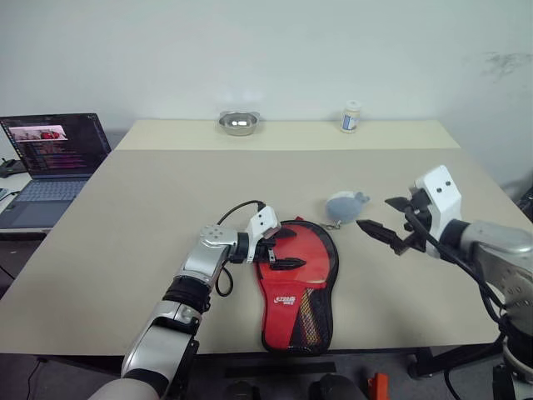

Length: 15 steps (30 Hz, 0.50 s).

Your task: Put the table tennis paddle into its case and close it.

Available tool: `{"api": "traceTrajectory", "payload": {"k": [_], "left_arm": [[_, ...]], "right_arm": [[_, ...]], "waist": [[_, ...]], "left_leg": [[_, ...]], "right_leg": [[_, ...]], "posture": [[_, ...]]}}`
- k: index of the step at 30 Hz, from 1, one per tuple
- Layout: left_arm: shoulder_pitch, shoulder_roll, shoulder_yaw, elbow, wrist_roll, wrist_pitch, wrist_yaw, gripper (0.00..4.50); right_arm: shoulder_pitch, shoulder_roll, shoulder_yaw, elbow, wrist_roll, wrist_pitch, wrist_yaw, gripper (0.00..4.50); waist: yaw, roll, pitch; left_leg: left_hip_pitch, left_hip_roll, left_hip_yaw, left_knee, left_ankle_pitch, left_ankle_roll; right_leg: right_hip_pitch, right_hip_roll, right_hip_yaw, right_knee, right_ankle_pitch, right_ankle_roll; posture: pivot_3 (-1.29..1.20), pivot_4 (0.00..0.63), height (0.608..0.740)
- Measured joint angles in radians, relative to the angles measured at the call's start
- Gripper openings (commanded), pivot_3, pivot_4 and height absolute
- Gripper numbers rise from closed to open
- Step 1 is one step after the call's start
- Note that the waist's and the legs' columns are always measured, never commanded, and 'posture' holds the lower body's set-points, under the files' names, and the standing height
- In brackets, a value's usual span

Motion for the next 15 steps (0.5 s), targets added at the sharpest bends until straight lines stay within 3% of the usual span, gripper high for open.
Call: {"api": "traceTrajectory", "payload": {"k": [6,15], "left_arm": [[-0.05,-0.025,-0.016,0.105,0.015,-0.091,0.032,4.47],[-0.048,-0.031,-0.02,0.115,0.012,-0.111,0.015,4.47]], "right_arm": [[-0.105,0.064,0.11,0.259,-0.056,-0.179,-0.009,4.5],[-0.248,0.146,0.234,0.867,-0.212,-0.54,0.032,4.5]], "waist": [[0.001,0.001,-0.001],[0.001,0.001,-0.001]], "left_leg": [[-0.001,-0.002,0.001,0.0,0.0,0.0],[-0.001,-0.003,0.001,-0.001,0.0,0.0]], "right_leg": [[0.0,0.0,0.0,-0.001,0.001,-0.001],[0.001,0.0,0.0,-0.002,0.002,-0.002]], "posture": [[0.0,0.15,0.74],[0.0,0.15,0.74]]}}
